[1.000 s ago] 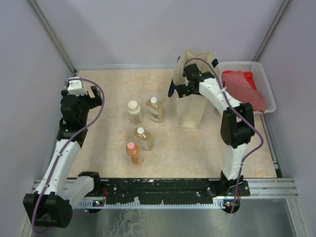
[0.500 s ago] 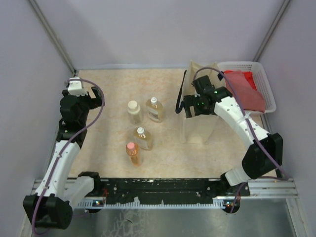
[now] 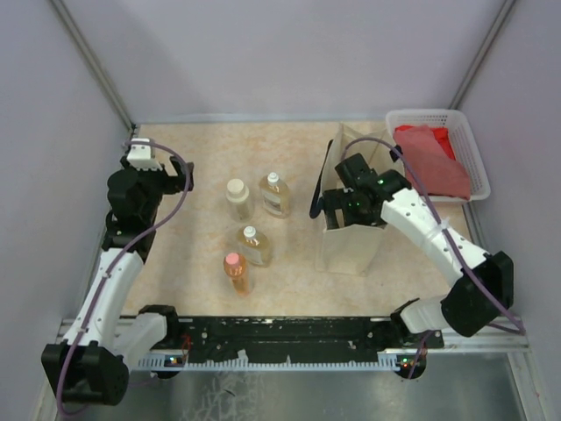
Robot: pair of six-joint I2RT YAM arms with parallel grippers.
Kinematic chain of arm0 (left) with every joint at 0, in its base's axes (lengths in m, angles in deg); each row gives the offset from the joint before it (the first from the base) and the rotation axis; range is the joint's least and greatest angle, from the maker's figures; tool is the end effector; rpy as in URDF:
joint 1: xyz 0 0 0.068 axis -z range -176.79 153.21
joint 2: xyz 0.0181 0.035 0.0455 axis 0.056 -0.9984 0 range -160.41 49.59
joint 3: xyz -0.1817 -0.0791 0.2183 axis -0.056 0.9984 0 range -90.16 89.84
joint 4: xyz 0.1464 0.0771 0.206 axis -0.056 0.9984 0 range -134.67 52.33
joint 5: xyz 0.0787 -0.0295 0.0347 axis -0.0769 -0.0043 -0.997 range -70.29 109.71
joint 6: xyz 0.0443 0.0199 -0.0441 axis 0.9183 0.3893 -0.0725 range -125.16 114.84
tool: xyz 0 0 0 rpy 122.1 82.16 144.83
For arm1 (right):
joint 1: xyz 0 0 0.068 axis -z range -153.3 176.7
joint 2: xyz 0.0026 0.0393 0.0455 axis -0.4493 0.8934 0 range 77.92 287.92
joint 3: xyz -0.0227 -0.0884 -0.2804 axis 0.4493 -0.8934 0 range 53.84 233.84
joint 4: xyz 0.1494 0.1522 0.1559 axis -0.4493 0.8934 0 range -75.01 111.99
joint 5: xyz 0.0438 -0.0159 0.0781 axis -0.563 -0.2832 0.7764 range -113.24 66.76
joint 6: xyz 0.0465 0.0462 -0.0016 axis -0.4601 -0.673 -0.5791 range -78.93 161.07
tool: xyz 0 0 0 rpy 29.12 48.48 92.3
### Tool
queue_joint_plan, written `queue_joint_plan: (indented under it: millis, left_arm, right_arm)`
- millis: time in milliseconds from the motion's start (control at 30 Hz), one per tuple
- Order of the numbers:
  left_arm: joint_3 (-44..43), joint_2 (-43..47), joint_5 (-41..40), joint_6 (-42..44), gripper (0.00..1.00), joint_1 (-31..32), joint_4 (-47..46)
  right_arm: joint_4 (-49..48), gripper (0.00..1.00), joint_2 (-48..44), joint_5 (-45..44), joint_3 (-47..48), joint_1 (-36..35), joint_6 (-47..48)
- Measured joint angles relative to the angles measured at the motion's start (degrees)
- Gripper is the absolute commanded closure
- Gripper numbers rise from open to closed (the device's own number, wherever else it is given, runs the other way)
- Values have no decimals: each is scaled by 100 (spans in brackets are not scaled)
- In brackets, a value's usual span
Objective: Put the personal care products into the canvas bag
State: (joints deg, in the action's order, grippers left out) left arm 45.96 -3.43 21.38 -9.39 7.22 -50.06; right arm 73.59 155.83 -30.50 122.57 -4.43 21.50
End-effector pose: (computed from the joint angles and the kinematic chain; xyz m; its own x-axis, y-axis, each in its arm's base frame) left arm 0.2266 -0.0174 0.3542 -0.0723 -0.0688 -0.9950 0.0939 0.9927 -0.0755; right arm 0.2271 0.1298 0.2976 -0.9048 -0.1582 -0.3954 -0.1792 0.9837 0.0165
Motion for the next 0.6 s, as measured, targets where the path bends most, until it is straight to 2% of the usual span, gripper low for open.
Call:
queue_joint_plan:
  millis: [167, 433, 600]
  left_arm:
    - [-389, -457, 866, -2, 0, 0, 138]
    - [-1187, -1207, 2511, -133, 0, 63, 205]
    - [-1521, -1672, 3001, 17, 0, 328, 258]
  right_arm:
    - [579, 1, 22, -378, 1163, 0, 42]
    - [999, 1, 382, -1126, 3220, 0, 417]
    - [1003, 1, 887, -1119, 4295, 0, 752]
